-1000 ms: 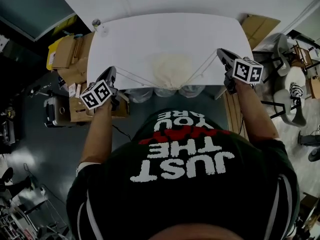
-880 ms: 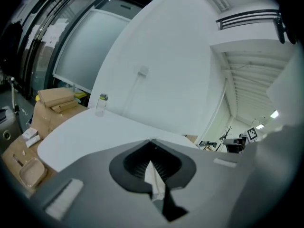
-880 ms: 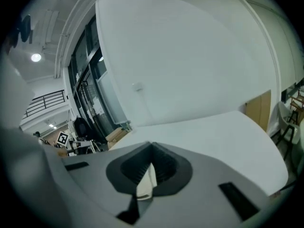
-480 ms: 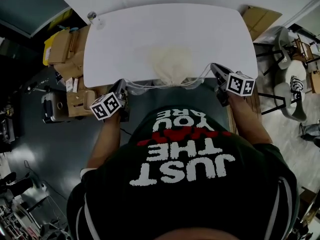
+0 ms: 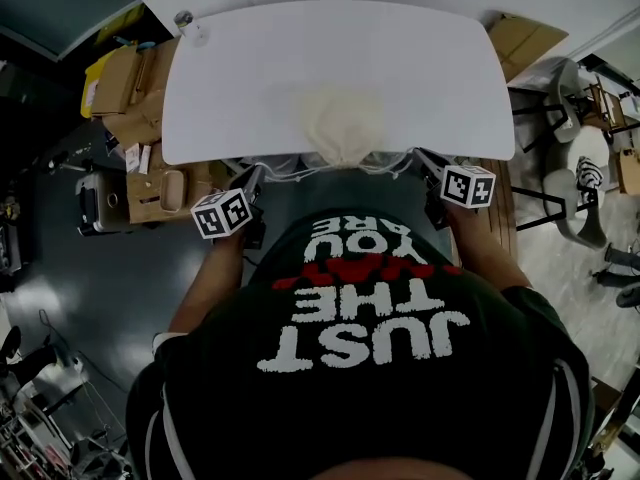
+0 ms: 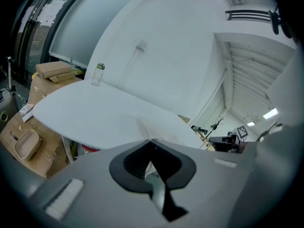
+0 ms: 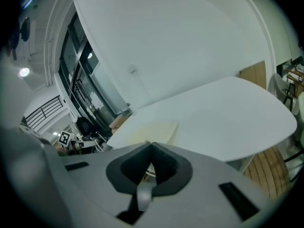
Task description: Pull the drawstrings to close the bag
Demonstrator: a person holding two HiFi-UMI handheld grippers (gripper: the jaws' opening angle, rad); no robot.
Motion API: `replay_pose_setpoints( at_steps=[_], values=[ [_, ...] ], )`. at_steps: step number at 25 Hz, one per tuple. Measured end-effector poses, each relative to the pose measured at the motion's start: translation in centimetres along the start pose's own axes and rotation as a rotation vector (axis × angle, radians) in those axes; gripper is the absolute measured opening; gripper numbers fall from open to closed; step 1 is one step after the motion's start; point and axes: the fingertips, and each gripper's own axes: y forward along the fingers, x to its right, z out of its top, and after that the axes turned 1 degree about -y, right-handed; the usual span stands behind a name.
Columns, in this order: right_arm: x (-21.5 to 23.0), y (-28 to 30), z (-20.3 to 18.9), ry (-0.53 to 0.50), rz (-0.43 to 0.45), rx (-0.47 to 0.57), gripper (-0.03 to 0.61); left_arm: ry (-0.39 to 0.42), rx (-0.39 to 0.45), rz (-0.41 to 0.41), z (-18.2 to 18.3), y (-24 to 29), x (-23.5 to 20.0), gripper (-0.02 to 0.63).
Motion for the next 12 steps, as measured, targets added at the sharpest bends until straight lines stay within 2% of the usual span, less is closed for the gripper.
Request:
replay_pose_setpoints(
  at_steps=[2, 4, 6, 8, 12],
  values=[
    [0.6, 0.4, -2.2, 0.001, -0.011, -0.046, 0.009, 0.042, -0.040, -0.014, -1.8, 0.5, -0.1, 0.008],
    [1.4, 0.8, -5.0, 0.046, -0.031, -0.106, 0.009, 0.090, -0.096, -0.018, -4.5, 1.0, -0.7, 0.008],
    [2.3, 0.9, -8.1, 0.096, -0.052, -0.173, 0.009, 0.105, -0.173, -0.011, -8.1, 1.1, -1.7, 0.008],
    [3.0, 0.6, -10.5, 0.111, -0.071, -0.240, 0.009, 0.079, -0.230, -0.007, -11.0, 0.9, -2.3, 0.008],
    [3.3, 0.5, -12.4, 0.094, -0.072, -0.297, 0.009, -0.062, -0.199, -0.016, -11.8, 0.6, -3.0, 0.008]
  ],
)
